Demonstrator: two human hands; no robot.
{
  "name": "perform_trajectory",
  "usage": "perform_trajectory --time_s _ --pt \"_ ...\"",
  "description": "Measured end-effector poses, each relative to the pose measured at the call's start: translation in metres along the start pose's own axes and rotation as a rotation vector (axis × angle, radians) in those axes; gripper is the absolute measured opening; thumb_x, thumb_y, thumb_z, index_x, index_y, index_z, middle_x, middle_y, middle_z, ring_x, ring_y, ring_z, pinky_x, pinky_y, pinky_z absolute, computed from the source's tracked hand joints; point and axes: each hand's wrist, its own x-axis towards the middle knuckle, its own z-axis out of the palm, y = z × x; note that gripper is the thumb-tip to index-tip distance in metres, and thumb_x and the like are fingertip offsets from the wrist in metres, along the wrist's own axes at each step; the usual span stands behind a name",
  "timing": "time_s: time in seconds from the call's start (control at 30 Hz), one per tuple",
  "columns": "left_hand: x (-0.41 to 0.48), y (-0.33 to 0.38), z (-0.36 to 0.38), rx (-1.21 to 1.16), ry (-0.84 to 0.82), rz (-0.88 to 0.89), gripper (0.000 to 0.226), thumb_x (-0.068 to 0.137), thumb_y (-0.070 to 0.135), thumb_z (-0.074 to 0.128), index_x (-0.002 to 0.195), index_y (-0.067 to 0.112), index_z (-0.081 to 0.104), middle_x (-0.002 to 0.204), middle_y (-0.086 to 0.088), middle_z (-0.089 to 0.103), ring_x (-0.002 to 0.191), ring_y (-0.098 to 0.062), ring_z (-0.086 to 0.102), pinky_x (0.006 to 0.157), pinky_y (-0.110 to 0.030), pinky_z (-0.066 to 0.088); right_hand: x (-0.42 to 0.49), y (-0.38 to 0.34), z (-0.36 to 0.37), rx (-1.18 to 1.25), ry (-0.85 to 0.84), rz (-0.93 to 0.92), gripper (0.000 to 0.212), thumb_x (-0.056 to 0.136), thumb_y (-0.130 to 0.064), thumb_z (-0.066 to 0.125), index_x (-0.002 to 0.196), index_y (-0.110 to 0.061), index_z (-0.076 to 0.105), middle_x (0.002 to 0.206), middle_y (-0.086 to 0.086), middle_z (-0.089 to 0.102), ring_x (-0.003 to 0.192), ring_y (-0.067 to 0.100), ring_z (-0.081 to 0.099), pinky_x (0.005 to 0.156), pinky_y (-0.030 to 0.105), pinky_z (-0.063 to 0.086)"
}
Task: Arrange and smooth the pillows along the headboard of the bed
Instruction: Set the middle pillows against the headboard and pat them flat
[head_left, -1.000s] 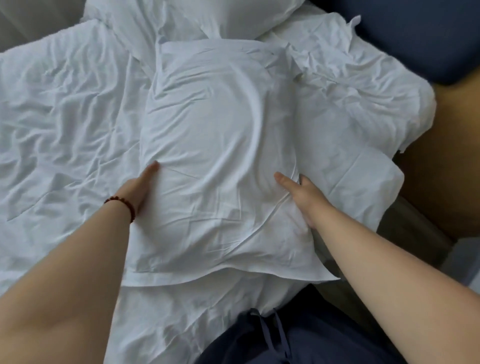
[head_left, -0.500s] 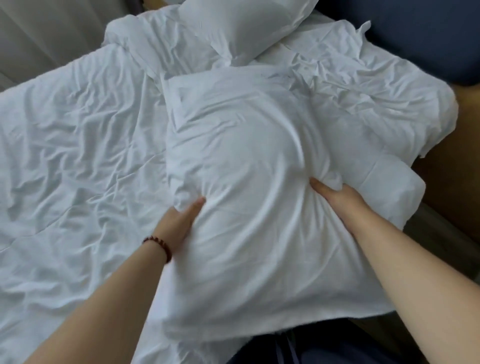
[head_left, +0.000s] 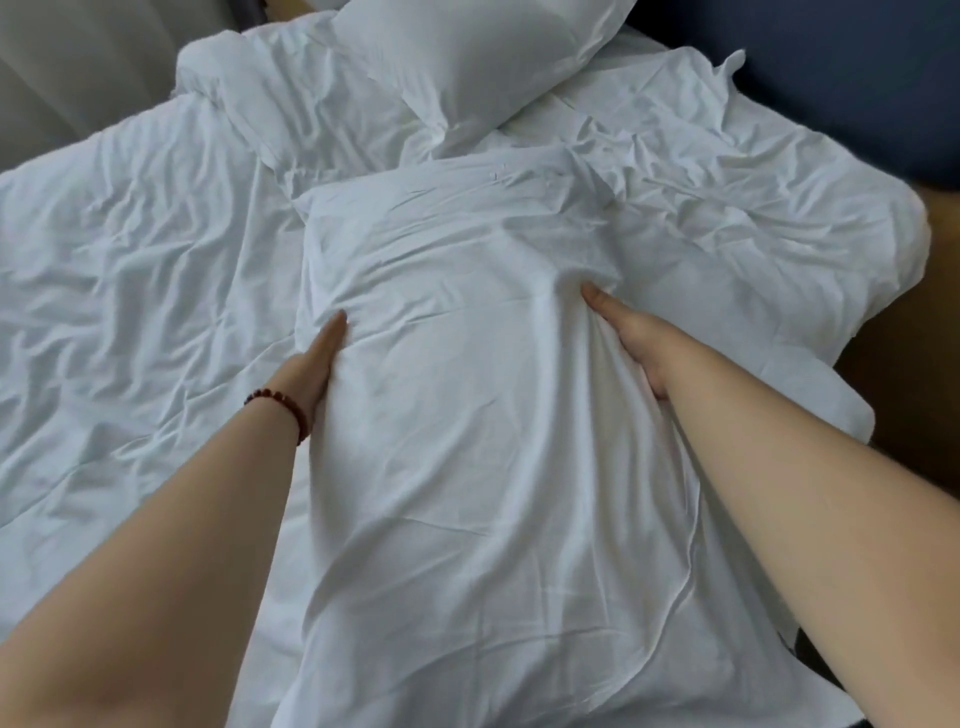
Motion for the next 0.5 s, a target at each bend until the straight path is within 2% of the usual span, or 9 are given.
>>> perform_trajectory --time_s 0.07,0.13,0.17,0.27,0.33,0.4,0.43,0.47,0.5 --pt "0.016 0.004 0.003 0.045 -0.002 0.0 0.102 0.055 0.09 0.062 0.138 0.03 0.053 0.13 0.012 0.057 0.115 -0.012 0.055 0.102 -0.029 0.037 0.011 -0.006 0.002 0.028 -0.028 -0.022 0.086 0.051 -0.072 0.081 0.123 -0.028 0.066 0.112 -0.001 0.074 0.1 0.019 0.071 0.095 0.038 0.052" --pt "0.03 -0.002 0.005 0.043 -0.009 -0.052 0.115 0.043 0.095 0.064 0.137 0.029 0.056 0.133 0.011 0.06 0.118 -0.013 0.057 0.108 -0.033 0.038 0.021 -0.003 0.006 0.044 -0.016 -0.057 0.066 0.063 -0.063 0.081 0.116 -0.027 0.068 0.109 -0.002 0.074 0.096 0.016 0.071 0.086 0.031 0.053" --pt "0.033 -0.007 0.007 0.023 0.005 -0.065 0.114 0.042 0.094 0.065 0.134 0.028 0.058 0.13 0.007 0.064 0.115 -0.015 0.06 0.106 -0.034 0.041 0.025 0.0 0.007 0.056 0.01 -0.069 0.059 0.065 -0.058 0.082 0.113 -0.025 0.069 0.107 -0.002 0.074 0.095 0.015 0.071 0.085 0.029 0.053" --pt "0.03 -0.01 0.018 0.015 0.076 -0.02 0.103 0.061 0.089 0.059 0.136 0.018 0.056 0.128 -0.003 0.063 0.118 -0.023 0.06 0.095 -0.034 0.046 0.033 0.012 0.007 0.045 0.089 -0.103 0.076 0.057 -0.059 0.086 0.121 -0.022 0.067 0.109 -0.004 0.073 0.098 0.014 0.07 0.088 0.029 0.053" --pt "0.029 -0.012 0.024 -0.033 0.126 0.016 0.087 0.071 0.079 0.06 0.136 0.021 0.056 0.12 0.003 0.06 0.117 -0.017 0.055 0.092 -0.029 0.039 0.031 0.014 0.005 0.032 0.129 -0.151 0.071 0.066 -0.053 0.084 0.126 -0.021 0.065 0.113 -0.005 0.071 0.099 0.011 0.068 0.079 0.023 0.05" --pt "0.019 -0.005 0.03 -0.085 0.161 0.042 0.06 0.083 0.065 0.061 0.13 0.027 0.057 0.103 0.012 0.058 0.104 -0.01 0.055 0.082 -0.017 0.036 0.025 0.015 0.001 0.041 0.167 -0.173 0.065 0.073 -0.049 0.081 0.129 -0.022 0.062 0.115 -0.006 0.069 0.1 0.01 0.066 0.077 0.022 0.048" --pt "0.014 -0.002 0.032 -0.096 0.183 0.053 0.05 0.087 0.058 0.06 0.126 0.027 0.058 0.095 0.014 0.058 0.095 -0.009 0.057 0.072 -0.009 0.038 0.021 0.015 -0.001 0.04 0.183 -0.186 0.066 0.074 -0.048 0.08 0.131 -0.022 0.061 0.117 -0.006 0.068 0.102 0.011 0.065 0.08 0.024 0.047" --pt "0.008 0.002 0.033 -0.1 0.2 0.073 0.044 0.09 0.053 0.06 0.122 0.023 0.06 0.09 0.015 0.058 0.085 -0.007 0.058 0.06 -0.005 0.039 0.018 0.015 -0.003 0.034 0.204 -0.204 0.067 0.074 -0.049 0.08 0.132 -0.022 0.06 0.118 -0.006 0.067 0.104 0.013 0.064 0.084 0.025 0.047" --pt "0.0 0.007 0.034 -0.096 0.216 0.101 0.045 0.091 0.05 0.06 0.122 0.018 0.061 0.092 0.017 0.059 0.08 -0.003 0.058 0.052 -0.005 0.039 0.012 0.013 -0.005 0.03 0.222 -0.212 0.067 0.075 -0.049 0.079 0.132 -0.022 0.059 0.118 -0.006 0.066 0.105 0.013 0.063 0.086 0.025 0.046"
